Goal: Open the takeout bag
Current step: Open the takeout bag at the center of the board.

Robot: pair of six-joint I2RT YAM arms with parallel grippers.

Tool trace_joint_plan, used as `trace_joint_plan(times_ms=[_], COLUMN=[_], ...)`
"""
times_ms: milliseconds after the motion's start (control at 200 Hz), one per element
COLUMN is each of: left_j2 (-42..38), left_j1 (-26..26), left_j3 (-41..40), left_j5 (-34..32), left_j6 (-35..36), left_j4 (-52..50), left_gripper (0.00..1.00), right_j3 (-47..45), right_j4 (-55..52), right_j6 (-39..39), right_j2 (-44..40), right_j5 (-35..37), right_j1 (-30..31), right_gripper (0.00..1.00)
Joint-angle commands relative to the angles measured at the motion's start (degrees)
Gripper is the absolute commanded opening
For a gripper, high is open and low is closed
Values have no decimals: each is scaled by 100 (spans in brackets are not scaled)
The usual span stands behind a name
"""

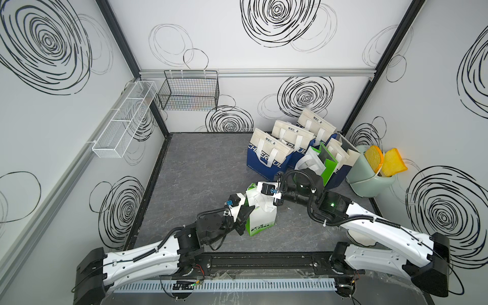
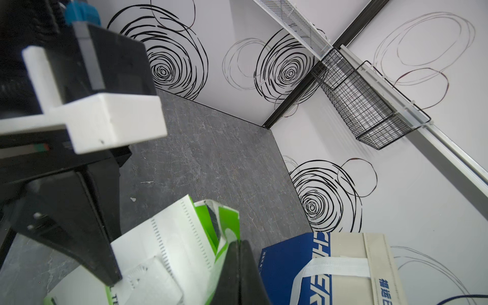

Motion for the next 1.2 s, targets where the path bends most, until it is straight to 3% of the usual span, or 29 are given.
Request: trace_joint_plan(times_ms=[0,630,845,1196], left_j2=[-72,-50,-68,-84], left_j1=[-72,-66,-63,-63], left_j3=[196,246,228,172], left_j5=[-28,-84,-84,-66], left_j6=[68,86,81,63], left_j4=[-171,-307,-274,-172], left_gripper=[0,0,0,0], right_j3=[355,578,571,289], right_j4=[284,-298,-443,-832], right_j6=[-216,-304,-341,-1000], right_j2=[-20,1,-137,-860], right_j5=[105,-415,-755,-737], right_j1=[-157,-169,-166,-204], right_gripper=[0,0,26,33])
